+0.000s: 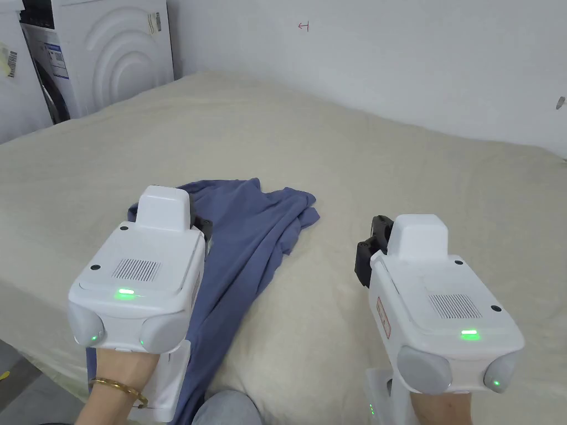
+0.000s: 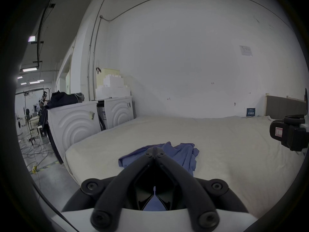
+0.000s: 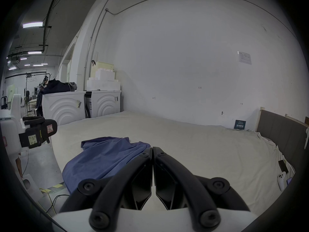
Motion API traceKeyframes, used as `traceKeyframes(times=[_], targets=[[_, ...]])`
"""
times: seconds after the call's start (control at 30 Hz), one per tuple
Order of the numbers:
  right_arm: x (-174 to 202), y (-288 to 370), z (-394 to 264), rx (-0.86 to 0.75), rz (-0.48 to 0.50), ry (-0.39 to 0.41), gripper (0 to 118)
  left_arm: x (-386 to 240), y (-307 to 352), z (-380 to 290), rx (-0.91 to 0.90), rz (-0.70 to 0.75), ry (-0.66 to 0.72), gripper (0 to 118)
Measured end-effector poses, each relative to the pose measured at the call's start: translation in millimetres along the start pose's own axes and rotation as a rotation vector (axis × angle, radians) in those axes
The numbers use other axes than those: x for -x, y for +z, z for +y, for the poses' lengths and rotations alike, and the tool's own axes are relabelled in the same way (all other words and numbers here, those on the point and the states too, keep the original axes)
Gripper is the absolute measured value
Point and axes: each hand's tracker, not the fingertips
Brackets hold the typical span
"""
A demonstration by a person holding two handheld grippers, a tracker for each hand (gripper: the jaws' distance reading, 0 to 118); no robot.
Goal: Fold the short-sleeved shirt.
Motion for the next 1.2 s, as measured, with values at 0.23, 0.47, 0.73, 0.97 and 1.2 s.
traceKeyframes(times=[0.23,0.47,0.73,0.97,1.2], targets=[[-2,-4,-1,0.012,0.002,0.006,0,-4,-32,6,0.15,-0.044,0.018,108],[-10,-20,-1,0.026,-0.003,0.003,0,-7,-98,24,0.289,-0.129,0.055,118],[-22,-55,-9,0.064,-0.026,-0.016,0,-19,-219,25,0.508,-0.19,0.042,118],[-38,-83,-23,0.12,-0.044,-0.029,0,-39,-324,7,0.671,-0.154,-0.055,118],[-58,-116,-45,0.185,-0.027,-0.046,0,-61,-402,-19,0.761,-0.172,-0.063,108]])
